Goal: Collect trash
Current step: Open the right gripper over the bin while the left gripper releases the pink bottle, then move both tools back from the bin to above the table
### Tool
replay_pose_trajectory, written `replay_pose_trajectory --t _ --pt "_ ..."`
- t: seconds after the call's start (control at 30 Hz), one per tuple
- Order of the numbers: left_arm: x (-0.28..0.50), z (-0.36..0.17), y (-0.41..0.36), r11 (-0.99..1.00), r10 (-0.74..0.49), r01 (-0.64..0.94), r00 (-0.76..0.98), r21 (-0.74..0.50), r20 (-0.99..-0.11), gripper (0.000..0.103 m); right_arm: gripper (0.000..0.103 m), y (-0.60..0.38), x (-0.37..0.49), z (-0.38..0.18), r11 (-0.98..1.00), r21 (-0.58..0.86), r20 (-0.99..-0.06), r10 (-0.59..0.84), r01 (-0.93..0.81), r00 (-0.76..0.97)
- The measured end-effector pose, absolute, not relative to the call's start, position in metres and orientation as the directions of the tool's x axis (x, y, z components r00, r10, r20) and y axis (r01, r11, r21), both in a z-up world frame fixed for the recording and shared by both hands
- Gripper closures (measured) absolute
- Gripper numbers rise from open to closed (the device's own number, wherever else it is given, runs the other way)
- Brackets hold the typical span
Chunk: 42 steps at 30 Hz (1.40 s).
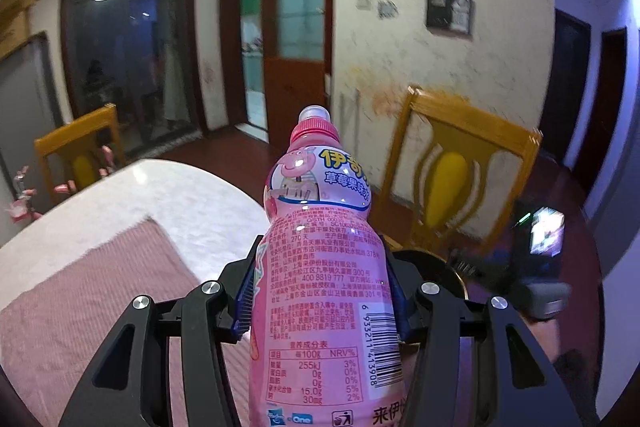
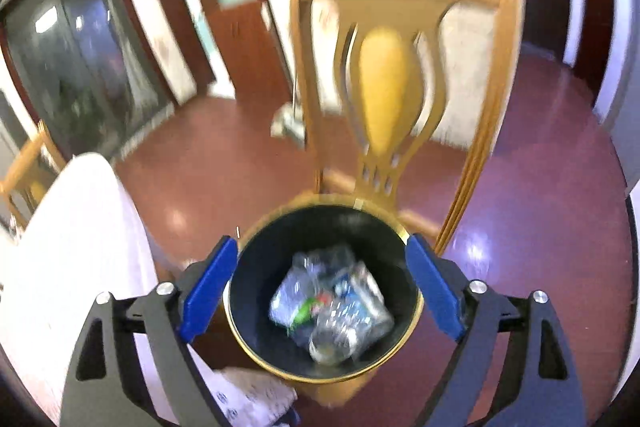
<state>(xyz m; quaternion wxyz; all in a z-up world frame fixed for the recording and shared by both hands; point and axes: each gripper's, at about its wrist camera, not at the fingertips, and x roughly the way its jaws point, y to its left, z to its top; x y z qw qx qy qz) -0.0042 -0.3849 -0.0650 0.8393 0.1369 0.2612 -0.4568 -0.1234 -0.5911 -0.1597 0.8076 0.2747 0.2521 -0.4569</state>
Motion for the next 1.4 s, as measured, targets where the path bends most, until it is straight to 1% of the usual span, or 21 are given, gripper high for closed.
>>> replay_pose_trajectory --t 0.1,0.17,0.23,0.37,0.5,0.6,0.67,0.73,0.77,0.8,0.83,0.87,0.93,0.97,1.0,1.17,1.4 --pt "-0.013 -0.096 -0.425 0.483 -0.699 0.875 0.358 -0.04 -0.62 0.052 0.016 -0.59 -0.151 -0.14 0.405 0.262 -0.611 -0.633 0.876 0.476" --pt "-0.019 -0.116 -0.449 0.45 -0.692 0.892 0.317 -0.044 -0.648 0.052 0.016 -0.592 -0.169 -0.132 0.384 0.294 -0.589 -0.649 0.875 0.482" --pt "-0.028 -0.145 -0.48 0.413 -0.661 0.91 0.276 -0.031 -0.697 0.051 0.016 -0.592 -0.183 -0.128 0.368 0.312 -0.575 -0.66 0.876 0.482" --pt "-0.04 -0.215 -0.548 0.365 -0.569 0.929 0.175 -0.056 -0.803 0.051 0.016 -0.595 -0.207 -0.128 0.333 0.344 -0.57 -0.669 0.878 0.478" --pt "-0.046 -0.28 -0.605 0.347 -0.468 0.938 0.152 -0.022 -0.871 0.051 0.016 -0.596 -0.222 -0.136 0.319 0.354 -0.574 -0.668 0.879 0.474" --pt "-0.042 -0.317 -0.632 0.352 -0.402 0.936 0.122 -0.03 -0.907 0.051 0.016 -0.594 -0.229 -0.136 0.315 0.361 -0.576 -0.665 0.878 0.475" --pt "-0.04 -0.331 -0.641 0.351 -0.377 0.936 0.118 -0.024 -0.919 0.051 0.016 -0.594 -0.232 -0.135 0.316 0.363 -0.576 -0.664 0.877 0.477" --pt "-0.038 -0.338 -0.643 0.354 -0.365 0.935 0.121 -0.018 -0.923 0.051 0.016 -0.595 -0.232 -0.135 0.317 0.362 -0.58 -0.66 0.877 0.478" --pt "-0.038 -0.339 -0.644 0.358 -0.368 0.934 0.123 -0.018 -0.922 0.048 0.016 -0.594 -0.232 -0.135 0.316 0.365 -0.579 -0.66 0.876 0.479" --pt "-0.036 -0.338 -0.643 0.365 -0.381 0.931 0.12 -0.03 -0.917 0.039 0.016 -0.594 -0.232 -0.134 0.315 0.368 -0.579 -0.659 0.875 0.48" --pt "-0.031 -0.336 -0.637 0.37 -0.387 0.928 0.121 -0.034 -0.914 0.019 0.016 -0.594 -0.23 -0.133 0.317 0.368 -0.579 -0.657 0.874 0.482" --pt "-0.031 -0.335 -0.638 0.374 -0.393 0.927 0.121 -0.038 -0.912 0.013 0.016 -0.594 -0.228 -0.132 0.319 0.368 -0.579 -0.656 0.873 0.484" --pt "-0.029 -0.328 -0.638 0.378 -0.406 0.924 0.12 -0.047 -0.906 0.011 0.016 -0.592 -0.222 -0.132 0.332 0.367 -0.58 -0.649 0.869 0.493" --pt "-0.03 -0.326 -0.64 0.377 -0.409 0.925 0.119 -0.049 -0.905 0.007 0.016 -0.591 -0.221 -0.132 0.336 0.366 -0.579 -0.648 0.868 0.495" --pt "-0.031 -0.324 -0.641 0.376 -0.417 0.926 0.124 -0.047 -0.9 0.006 0.016 -0.591 -0.22 -0.13 0.341 0.365 -0.578 -0.647 0.866 0.498" --pt "-0.035 -0.315 -0.642 0.359 -0.437 0.932 0.115 -0.056 -0.892 0.006 0.016 -0.584 -0.212 -0.125 0.357 0.352 -0.573 -0.648 0.865 0.501" --pt "-0.038 -0.288 -0.621 0.353 -0.48 0.932 0.104 -0.083 -0.871 0.006 0.015 -0.577 -0.204 -0.121 0.353 0.324 -0.585 -0.655 0.878 0.479"
